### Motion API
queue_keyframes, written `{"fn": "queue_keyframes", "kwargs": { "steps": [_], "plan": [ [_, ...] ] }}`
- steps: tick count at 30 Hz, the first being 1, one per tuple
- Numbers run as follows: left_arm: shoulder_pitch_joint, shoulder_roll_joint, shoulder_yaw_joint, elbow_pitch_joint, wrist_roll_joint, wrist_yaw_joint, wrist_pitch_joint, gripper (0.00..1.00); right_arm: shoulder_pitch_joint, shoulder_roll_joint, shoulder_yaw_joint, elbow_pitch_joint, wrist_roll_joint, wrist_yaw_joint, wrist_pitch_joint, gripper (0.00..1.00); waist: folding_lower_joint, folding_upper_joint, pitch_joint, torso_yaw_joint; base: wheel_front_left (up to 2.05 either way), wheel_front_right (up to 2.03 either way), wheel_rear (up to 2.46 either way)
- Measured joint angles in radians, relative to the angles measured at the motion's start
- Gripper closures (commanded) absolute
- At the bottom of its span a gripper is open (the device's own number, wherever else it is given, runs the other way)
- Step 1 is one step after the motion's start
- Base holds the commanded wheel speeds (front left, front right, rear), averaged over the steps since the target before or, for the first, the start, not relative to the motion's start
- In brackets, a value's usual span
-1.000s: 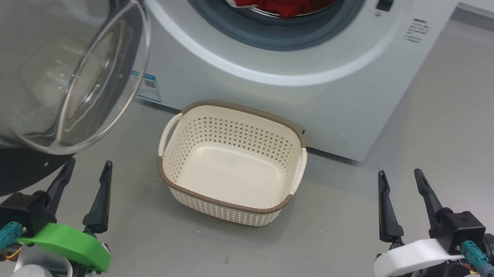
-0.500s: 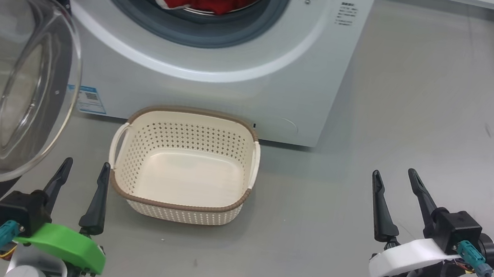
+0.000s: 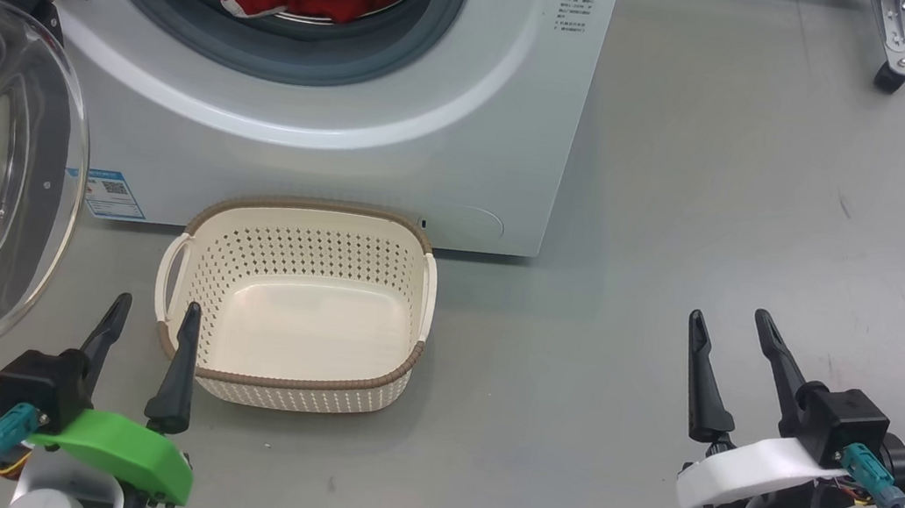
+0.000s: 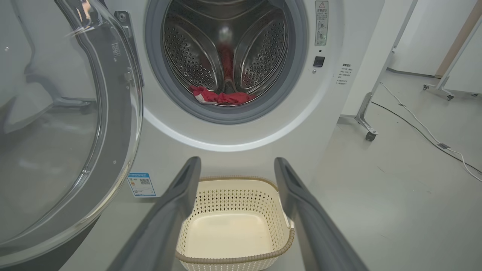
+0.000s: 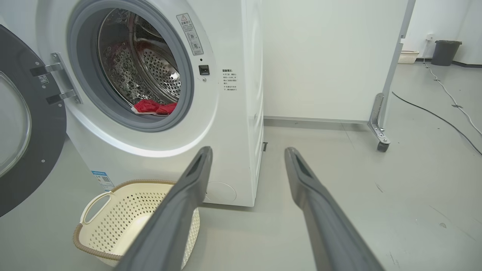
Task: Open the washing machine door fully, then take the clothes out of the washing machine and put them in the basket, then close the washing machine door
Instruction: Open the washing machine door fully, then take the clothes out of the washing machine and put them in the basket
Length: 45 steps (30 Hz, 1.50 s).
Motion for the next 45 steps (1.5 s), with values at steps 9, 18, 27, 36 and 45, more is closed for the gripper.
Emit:
{"fn": "queue_keyframes", "kwargs": {
  "steps": [9, 18, 27, 36, 45],
  "plan": [
    [0.0, 0.002, -0.002, -0.007, 0.01, 0.017, 0.015, 0.0, 0.002, 0.0, 0.009, -0.002, 0.007, 0.0, 0.0, 0.0, 0.0, 0.0, 0.002, -0.007, 0.0, 0.0, 0.0],
    [0.0, 0.005, -0.002, -0.019, 0.02, 0.027, 0.017, 0.0, 0.002, 0.0, 0.011, -0.003, 0.009, -0.001, 0.0, 0.0, 0.0, 0.0, 0.001, -0.009, 0.0, 0.0, 0.0],
    [0.0, 0.004, -0.008, -0.026, 0.02, 0.035, 0.023, 0.0, 0.002, 0.0, 0.014, -0.003, 0.011, -0.008, 0.0, 0.0, 0.0, 0.0, -0.003, -0.013, 0.04, -0.04, 0.0],
    [0.0, 0.003, -0.012, -0.039, 0.019, 0.034, 0.026, 0.0, 0.007, 0.0, 0.017, -0.004, 0.011, -0.009, 0.0, 0.0, 0.0, 0.0, -0.007, -0.015, 0.33, -0.33, 0.0],
    [0.015, 0.003, -0.012, -0.04, 0.019, 0.035, 0.035, 0.0, 0.011, 0.0, 0.016, -0.004, 0.011, -0.009, 0.0, 0.0, 0.0, 0.0, -0.011, -0.015, 0.7, -0.7, 0.0]
  ]
}}
